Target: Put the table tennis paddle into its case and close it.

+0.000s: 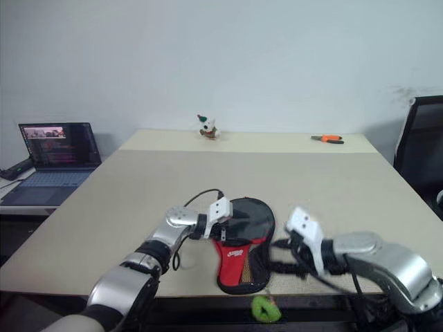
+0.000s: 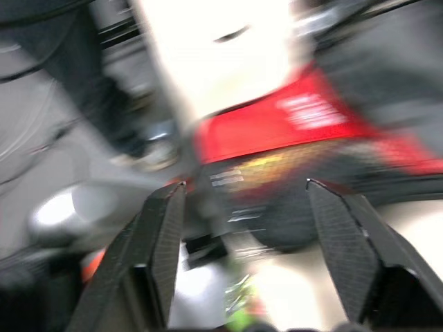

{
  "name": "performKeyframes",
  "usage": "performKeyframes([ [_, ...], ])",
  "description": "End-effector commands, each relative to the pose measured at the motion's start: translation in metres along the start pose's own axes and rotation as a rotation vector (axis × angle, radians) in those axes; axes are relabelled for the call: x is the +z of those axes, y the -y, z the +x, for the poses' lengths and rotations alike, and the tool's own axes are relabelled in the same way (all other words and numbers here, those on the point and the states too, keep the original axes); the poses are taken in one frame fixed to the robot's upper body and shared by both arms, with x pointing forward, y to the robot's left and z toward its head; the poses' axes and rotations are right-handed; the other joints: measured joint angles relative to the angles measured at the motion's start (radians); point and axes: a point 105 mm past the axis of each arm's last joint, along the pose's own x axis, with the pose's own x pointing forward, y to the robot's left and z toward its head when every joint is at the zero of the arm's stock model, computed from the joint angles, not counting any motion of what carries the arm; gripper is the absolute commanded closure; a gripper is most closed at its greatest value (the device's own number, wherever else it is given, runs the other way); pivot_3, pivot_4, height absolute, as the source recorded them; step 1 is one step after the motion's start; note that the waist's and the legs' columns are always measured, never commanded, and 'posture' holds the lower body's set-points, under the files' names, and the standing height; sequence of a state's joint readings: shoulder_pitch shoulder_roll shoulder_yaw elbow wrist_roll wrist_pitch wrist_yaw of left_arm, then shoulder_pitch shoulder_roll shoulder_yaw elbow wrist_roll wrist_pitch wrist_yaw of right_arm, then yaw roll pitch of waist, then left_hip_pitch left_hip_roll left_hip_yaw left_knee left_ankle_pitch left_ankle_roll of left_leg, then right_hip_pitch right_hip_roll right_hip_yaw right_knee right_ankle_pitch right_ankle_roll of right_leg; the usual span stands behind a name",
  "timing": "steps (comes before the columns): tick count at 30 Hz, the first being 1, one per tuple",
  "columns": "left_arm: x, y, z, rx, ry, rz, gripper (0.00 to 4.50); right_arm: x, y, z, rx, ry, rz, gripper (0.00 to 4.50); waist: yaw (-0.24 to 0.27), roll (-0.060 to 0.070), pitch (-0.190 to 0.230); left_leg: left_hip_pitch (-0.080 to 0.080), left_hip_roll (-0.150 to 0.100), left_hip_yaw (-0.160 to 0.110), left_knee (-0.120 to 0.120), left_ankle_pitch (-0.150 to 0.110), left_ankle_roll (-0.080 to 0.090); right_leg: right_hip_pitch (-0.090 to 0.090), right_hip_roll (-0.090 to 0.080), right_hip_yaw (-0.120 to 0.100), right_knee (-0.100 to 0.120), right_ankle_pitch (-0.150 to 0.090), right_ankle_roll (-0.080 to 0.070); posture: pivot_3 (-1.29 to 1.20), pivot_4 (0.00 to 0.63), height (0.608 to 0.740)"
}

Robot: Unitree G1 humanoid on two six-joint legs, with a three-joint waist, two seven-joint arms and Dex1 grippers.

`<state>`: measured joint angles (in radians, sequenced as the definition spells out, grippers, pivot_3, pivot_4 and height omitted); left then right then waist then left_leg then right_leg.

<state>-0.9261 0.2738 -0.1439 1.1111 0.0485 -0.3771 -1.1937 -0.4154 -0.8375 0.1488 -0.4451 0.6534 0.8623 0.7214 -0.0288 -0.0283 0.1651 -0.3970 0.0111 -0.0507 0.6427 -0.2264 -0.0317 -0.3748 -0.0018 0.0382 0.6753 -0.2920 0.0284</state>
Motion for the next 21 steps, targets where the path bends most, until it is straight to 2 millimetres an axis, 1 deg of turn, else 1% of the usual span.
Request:
performKeyframes([
  [1,0.019,-0.013,-0.027,0.092,0.11,0.011,0.0,0.01,0.039,-0.002,-0.107,0.082,-0.056,1.47,-0.004,0.0,0.003,-0.002,0.0,0.0,0.0,0.0,0.0,-0.002,0.0,0.0,0.0,0.0,0.0,0.0,0.15,0.74],
  [3,0.033,-0.015,-0.046,0.154,0.175,0.0,0.0,0.011,0.056,0.002,-0.137,0.108,-0.061,1.47,-0.011,-0.001,0.009,-0.004,0.001,0.001,-0.002,0.0,0.0,-0.008,0.001,0.004,0.004,0.0,0.0,0.0,0.15,0.74],
  [5,0.041,-0.015,-0.066,0.233,0.209,-0.019,0.0,0.012,0.075,0.005,-0.18,0.135,-0.078,1.47,-0.019,-0.001,0.012,-0.007,0.002,0.001,-0.003,0.0,0.0,-0.013,0.001,0.005,0.006,0.001,-0.002,0.0,0.15,0.74],
  [6,0.042,-0.015,-0.076,0.28,0.212,-0.03,0.0,0.013,0.085,0.007,-0.201,0.146,-0.082,1.47,-0.019,-0.001,0.014,-0.007,0.003,0.0,-0.003,0.0,0.0,-0.013,0.0,0.005,0.006,0.004,-0.006,0.0,0.15,0.74],
  [9,0.039,-0.006,-0.101,0.406,0.202,-0.073,0.0,0.015,0.112,0.009,-0.257,0.179,-0.085,1.47,-0.02,0.002,0.016,-0.007,0.003,0.0,-0.004,0.0,0.0,-0.014,-0.001,0.005,0.005,0.003,-0.007,0.0,0.15,0.74],
  [12,0.042,0.003,-0.115,0.495,0.216,-0.119,0.0,0.009,0.131,0.007,-0.295,0.168,-0.117,1.47,-0.013,0.003,0.019,-0.007,0.001,0.0,-0.006,0.0,0.0,-0.014,-0.003,0.005,0.004,0.003,-0.008,0.0,0.15,0.74],
  [15,0.046,0.015,-0.129,0.538,0.22,-0.146,0.0,0.002,0.143,0.005,-0.314,0.136,-0.141,1.47,-0.002,0.003,0.022,-0.007,0.001,0.0,-0.006,0.0,0.0,-0.014,-0.004,0.005,0.004,0.003,-0.008,0.0,0.15,0.74],
  [16,0.049,0.015,-0.126,0.543,0.222,-0.151,0.0,-0.002,0.149,0.0,-0.328,0.122,-0.144,1.47,0.0,0.004,0.023,-0.007,0.001,0.0,-0.006,0.0,0.0,-0.014,-0.004,0.004,0.004,0.003,-0.008,0.0,0.15,0.74],
  [19,0.05,0.017,-0.146,0.556,0.188,-0.129,0.0,-0.005,0.165,-0.015,-0.391,0.088,-0.142,1.47,0.0,0.005,0.025,-0.007,0.0,0.0,-0.005,0.0,0.0,-0.013,-0.005,0.004,0.005,0.003,-0.008,0.0,0.15,0.74],
  [20,0.052,0.014,-0.146,0.552,0.18,-0.12,0.0,-0.005,0.17,-0.021,-0.41,0.078,-0.149,1.47,0.0,0.006,0.025,-0.006,0.0,0.001,-0.005,0.0,0.0,-0.013,-0.005,0.004,0.005,0.003,-0.008,0.0,0.15,0.74],
  [21,0.054,0.012,-0.143,0.547,0.176,-0.115,0.0,-0.006,0.174,-0.026,-0.423,0.072,-0.153,1.47,-0.001,0.006,0.025,-0.006,0.0,0.001,-0.006,0.0,0.0,-0.013,-0.005,0.005,0.005,0.003,-0.008,0.0,0.15,0.74],
])
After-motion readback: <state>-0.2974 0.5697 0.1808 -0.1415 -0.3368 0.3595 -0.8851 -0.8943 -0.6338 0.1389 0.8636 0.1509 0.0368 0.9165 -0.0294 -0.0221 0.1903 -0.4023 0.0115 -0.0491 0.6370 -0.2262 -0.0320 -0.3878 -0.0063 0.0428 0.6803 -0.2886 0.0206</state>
